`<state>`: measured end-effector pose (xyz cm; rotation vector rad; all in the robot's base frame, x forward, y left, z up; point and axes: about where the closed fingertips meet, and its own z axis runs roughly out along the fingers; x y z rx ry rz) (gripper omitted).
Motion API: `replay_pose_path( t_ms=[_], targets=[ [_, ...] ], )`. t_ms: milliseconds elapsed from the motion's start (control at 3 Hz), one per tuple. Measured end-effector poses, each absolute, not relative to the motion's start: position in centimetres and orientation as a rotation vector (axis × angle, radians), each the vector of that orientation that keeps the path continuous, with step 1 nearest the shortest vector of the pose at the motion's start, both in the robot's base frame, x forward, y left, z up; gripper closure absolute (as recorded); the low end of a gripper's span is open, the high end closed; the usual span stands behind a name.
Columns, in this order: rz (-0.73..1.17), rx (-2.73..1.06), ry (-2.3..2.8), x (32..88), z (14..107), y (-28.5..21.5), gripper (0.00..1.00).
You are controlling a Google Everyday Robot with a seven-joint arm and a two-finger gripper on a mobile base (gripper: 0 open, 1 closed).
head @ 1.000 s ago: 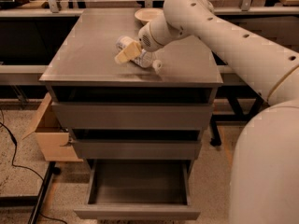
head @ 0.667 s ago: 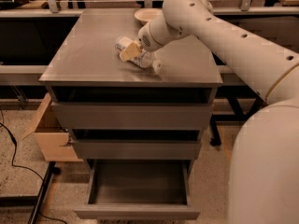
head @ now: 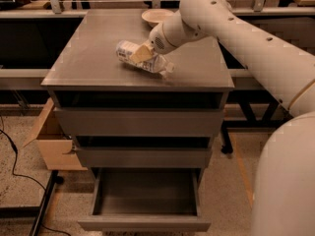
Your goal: Place blue plastic bottle into bottom drawer
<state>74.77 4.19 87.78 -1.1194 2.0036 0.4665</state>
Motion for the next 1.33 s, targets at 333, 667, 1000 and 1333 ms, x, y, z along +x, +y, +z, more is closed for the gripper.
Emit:
replay_pose_path(
  t_ms=[333,667,1000,1333],
  targets=[
    [0.49,-1.237,1.884,71.4,90.6,3.9,1.0],
    [0.51,-1.403,1.785,66.4,92.4,4.0,1.0],
    [0.551,-1.491,1.799,61.8,91.8,3.6,1.0],
    [0.562,-1.53,1.889,58.1,88.6,3.7,1.0]
  ],
)
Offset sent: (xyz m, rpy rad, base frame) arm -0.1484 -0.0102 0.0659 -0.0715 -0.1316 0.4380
